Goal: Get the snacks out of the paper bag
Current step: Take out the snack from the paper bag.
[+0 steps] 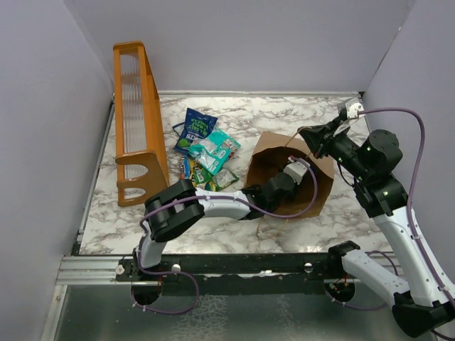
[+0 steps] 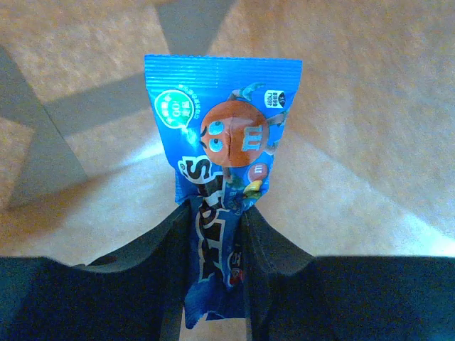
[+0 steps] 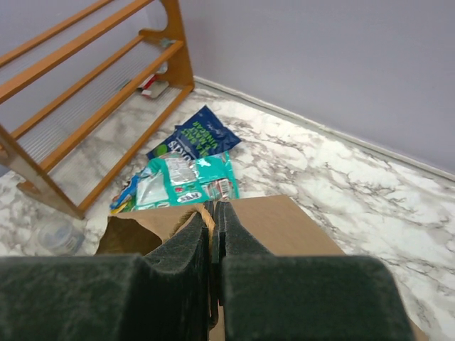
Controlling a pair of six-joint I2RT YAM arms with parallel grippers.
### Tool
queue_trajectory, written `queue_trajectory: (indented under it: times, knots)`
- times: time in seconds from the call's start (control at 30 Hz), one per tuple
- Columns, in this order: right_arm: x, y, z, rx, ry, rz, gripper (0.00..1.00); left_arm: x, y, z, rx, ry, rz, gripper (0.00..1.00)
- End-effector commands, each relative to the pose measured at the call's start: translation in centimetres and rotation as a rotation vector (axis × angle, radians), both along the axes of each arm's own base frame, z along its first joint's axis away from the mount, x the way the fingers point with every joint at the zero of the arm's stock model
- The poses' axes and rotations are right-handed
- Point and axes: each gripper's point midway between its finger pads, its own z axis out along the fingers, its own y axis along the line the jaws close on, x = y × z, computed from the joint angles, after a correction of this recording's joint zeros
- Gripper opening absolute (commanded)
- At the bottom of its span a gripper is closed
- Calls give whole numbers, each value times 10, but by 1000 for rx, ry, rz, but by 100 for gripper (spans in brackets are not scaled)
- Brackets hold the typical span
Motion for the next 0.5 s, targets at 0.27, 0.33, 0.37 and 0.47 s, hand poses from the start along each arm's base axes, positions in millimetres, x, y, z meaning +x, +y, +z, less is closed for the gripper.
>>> queue_trajectory:
  times: [0.27,0.33,0.37,0.47]
  knots:
    - [29,-28,25,10,-57,-205,2,-76,25,99,-82,114,-303,20]
    - [30,-28,27,13,-64,-211,2,-88,39,120,-101,92,-348,20]
    - [30,-30,28,13,-66,-219,2,-94,46,129,-103,74,-374,20]
    - [33,-38,28,11,-60,-271,2,-106,70,152,-99,37,-409,20]
